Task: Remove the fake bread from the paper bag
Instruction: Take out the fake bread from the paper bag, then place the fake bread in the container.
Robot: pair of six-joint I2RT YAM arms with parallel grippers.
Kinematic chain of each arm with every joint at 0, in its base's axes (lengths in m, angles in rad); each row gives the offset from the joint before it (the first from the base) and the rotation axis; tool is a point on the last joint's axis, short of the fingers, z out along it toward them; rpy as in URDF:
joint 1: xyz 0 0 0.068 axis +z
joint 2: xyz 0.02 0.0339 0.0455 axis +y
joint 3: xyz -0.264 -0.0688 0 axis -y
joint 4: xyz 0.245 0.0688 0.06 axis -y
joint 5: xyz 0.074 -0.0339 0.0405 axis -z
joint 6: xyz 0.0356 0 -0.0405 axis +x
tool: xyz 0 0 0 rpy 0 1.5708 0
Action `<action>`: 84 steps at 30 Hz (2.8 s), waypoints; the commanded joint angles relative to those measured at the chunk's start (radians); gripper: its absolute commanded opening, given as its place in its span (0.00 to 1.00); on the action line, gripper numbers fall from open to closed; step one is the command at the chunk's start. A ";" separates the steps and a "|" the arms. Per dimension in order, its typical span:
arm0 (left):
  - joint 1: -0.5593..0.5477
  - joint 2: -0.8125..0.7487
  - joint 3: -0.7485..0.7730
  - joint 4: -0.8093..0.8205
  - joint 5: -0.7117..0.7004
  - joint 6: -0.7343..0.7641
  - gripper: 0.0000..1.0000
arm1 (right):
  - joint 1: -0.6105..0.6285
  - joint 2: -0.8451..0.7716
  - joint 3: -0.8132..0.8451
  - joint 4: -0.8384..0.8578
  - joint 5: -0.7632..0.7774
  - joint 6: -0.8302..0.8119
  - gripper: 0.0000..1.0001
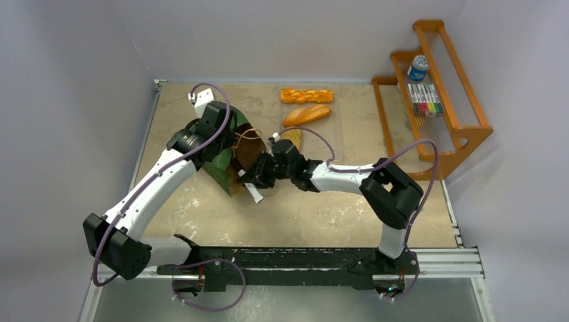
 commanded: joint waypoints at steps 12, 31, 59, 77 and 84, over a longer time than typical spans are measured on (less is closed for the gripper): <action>-0.003 0.079 0.099 0.054 -0.225 -0.057 0.00 | -0.009 -0.281 -0.084 -0.085 0.032 -0.097 0.03; 0.043 0.146 0.054 0.134 -0.256 -0.045 0.00 | -0.128 -0.715 -0.258 -0.410 0.186 -0.124 0.04; 0.048 0.045 -0.011 0.186 -0.162 0.023 0.00 | -0.424 -0.540 -0.293 -0.420 0.134 -0.172 0.37; 0.055 0.068 0.011 0.197 -0.142 0.034 0.00 | -0.429 -0.670 -0.284 -0.523 0.189 -0.196 0.42; 0.055 0.077 0.021 0.195 -0.144 0.035 0.00 | -0.428 -0.738 -0.320 -0.555 0.189 -0.197 0.41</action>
